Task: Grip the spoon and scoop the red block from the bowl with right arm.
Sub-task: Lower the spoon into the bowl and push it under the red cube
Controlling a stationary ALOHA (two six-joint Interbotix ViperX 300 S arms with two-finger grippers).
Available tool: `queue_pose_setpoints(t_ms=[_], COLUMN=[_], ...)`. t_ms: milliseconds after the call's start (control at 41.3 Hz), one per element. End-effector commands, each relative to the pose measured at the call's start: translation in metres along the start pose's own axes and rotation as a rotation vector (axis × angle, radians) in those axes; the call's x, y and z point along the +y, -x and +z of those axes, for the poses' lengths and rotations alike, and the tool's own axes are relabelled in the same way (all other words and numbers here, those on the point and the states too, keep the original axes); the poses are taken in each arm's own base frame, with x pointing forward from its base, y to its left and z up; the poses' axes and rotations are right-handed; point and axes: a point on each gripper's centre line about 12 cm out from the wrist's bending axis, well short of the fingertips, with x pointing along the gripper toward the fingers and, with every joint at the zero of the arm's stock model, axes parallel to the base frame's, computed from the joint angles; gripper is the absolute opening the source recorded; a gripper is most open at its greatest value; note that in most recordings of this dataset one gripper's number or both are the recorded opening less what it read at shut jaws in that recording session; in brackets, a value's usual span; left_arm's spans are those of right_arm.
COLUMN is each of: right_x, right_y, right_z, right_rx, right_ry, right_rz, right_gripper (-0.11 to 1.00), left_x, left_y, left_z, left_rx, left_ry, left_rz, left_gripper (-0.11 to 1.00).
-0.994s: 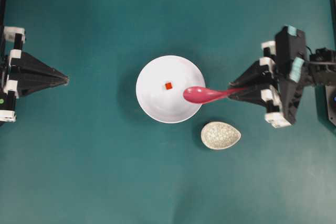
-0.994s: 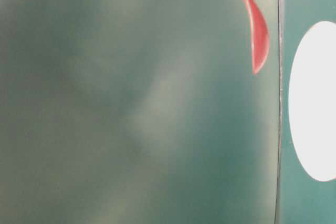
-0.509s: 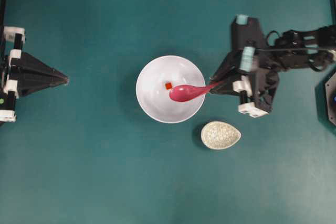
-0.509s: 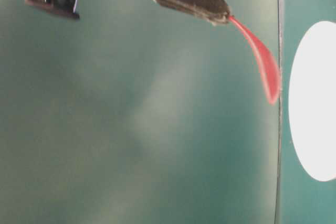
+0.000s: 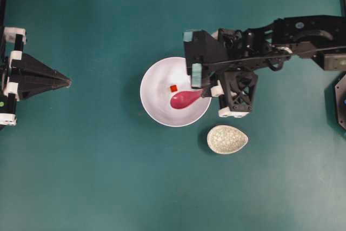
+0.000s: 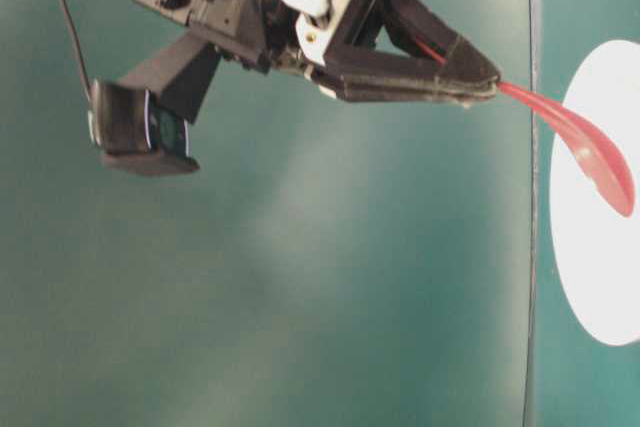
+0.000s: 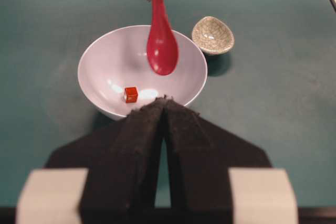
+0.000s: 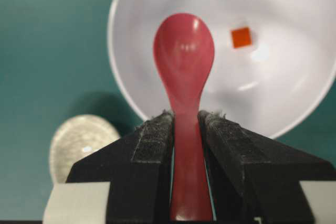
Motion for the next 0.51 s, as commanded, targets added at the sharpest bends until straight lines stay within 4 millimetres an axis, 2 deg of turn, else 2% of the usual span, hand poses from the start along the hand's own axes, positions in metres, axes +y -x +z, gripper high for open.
queue_pose_setpoints(t_ms=[0, 267, 485], right_x=[-0.007, -0.012, -0.014], right_y=[0.011, 0.007, -0.006], right_z=[0.011, 0.001, -0.003], right_rx=[-0.013, 0.08, 0.116], right_ry=[-0.015, -0.103, -0.12], right_rz=[-0.034, -0.067, -0.066], right_gripper=[0.25, 0.25, 0.25], left_x=[0.0, 0.0, 0.0], left_y=[0.0, -0.001, -0.001], left_z=[0.008, 0.008, 0.008], left_rx=[-0.017, -0.017, -0.018], left_ry=[-0.003, -0.01, -0.009], left_rz=[-0.001, -0.001, 0.0], left_gripper=[0.0, 0.0, 0.0])
